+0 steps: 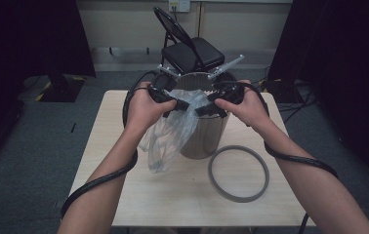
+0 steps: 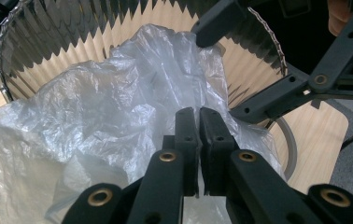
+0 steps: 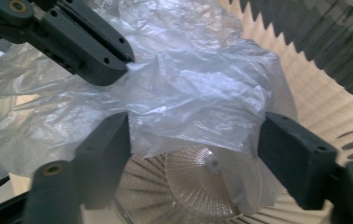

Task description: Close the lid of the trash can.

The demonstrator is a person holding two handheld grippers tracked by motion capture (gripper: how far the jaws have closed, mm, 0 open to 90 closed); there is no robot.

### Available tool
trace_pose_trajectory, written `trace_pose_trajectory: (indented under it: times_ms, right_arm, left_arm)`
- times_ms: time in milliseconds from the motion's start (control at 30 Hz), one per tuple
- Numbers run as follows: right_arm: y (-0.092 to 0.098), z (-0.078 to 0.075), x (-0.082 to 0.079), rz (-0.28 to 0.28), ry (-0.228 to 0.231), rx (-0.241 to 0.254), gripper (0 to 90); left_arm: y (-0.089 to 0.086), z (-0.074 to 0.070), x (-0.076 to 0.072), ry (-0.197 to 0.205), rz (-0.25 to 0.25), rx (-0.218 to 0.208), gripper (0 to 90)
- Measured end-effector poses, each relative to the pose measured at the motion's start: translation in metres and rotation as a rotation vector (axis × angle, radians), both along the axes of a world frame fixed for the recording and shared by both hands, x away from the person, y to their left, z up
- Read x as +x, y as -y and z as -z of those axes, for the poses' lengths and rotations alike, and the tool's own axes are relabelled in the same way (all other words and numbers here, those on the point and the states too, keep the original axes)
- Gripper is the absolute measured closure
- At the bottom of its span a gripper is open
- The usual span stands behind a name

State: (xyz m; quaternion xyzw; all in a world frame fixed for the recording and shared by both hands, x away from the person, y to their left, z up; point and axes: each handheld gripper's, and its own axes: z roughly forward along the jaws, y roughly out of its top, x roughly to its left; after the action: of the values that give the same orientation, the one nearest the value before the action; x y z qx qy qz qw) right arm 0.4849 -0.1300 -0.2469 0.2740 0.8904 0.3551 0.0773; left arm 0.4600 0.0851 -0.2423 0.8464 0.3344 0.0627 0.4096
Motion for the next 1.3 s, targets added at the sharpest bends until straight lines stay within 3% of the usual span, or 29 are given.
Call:
trace_pose_trajectory:
  times_ms: [200, 333, 400, 467, 533, 733, 900, 1067, 1133, 1200, 1267, 1300]
  right_arm:
    - [-0.002, 0.003, 0.002, -0.005, -0.025, 0.010, 50.5]
    - [-0.005, 0.005, 0.001, -0.028, -0.039, -0.016, 65.3]
    - [-0.006, 0.005, 0.000, -0.035, -0.035, -0.030, 71.2]
    - [-0.007, 0.005, 0.000, -0.048, -0.022, -0.048, 77.2]
    - [-0.006, 0.005, 0.000, -0.047, -0.029, -0.050, 81.7]
    - [0.001, 0.002, 0.001, -0.039, -0.029, -0.077, 90.0]
    - [0.006, 0.000, 0.000, -0.022, -0.007, -0.119, 90.0]
    - [0.013, -0.003, -0.001, -0.002, 0.016, -0.151, 90.0]
    - [0.018, -0.006, -0.002, 0.006, 0.022, -0.163, 90.0]
    - [0.023, -0.008, -0.002, 0.020, 0.044, -0.175, 90.0]
    - [0.029, -0.011, -0.002, 0.043, 0.068, -0.178, 90.0]
    - [0.032, -0.013, -0.002, 0.052, 0.068, -0.172, 90.0]
  left_arm:
    - [-0.003, 0.000, -0.001, 0.013, -0.004, 0.002, 85.0]
    - [-0.003, 0.001, -0.001, 0.023, -0.009, -0.015, 75.5]
    - [-0.004, 0.002, 0.000, 0.054, -0.014, -0.023, 62.4]
    - [-0.007, 0.001, 0.000, 0.119, -0.031, -0.008, 49.5]
    - [-0.009, -0.001, 0.001, 0.147, -0.046, -0.007, 36.1]
    - [-0.019, -0.008, -0.002, 0.172, -0.084, 0.009, 25.2]
    - [-0.030, -0.011, -0.003, 0.175, -0.108, -0.001, 24.9]
    - [-0.038, -0.008, -0.004, 0.173, -0.123, 0.023, 28.9]
    - [-0.040, -0.006, -0.005, 0.156, -0.122, 0.013, 36.2]
    - [-0.041, -0.005, -0.005, 0.156, -0.126, 0.029, 36.2]
    - [-0.039, -0.004, -0.006, 0.138, -0.108, 0.035, 44.3]
    - [-0.037, -0.003, -0.006, 0.135, -0.112, 0.029, 44.0]
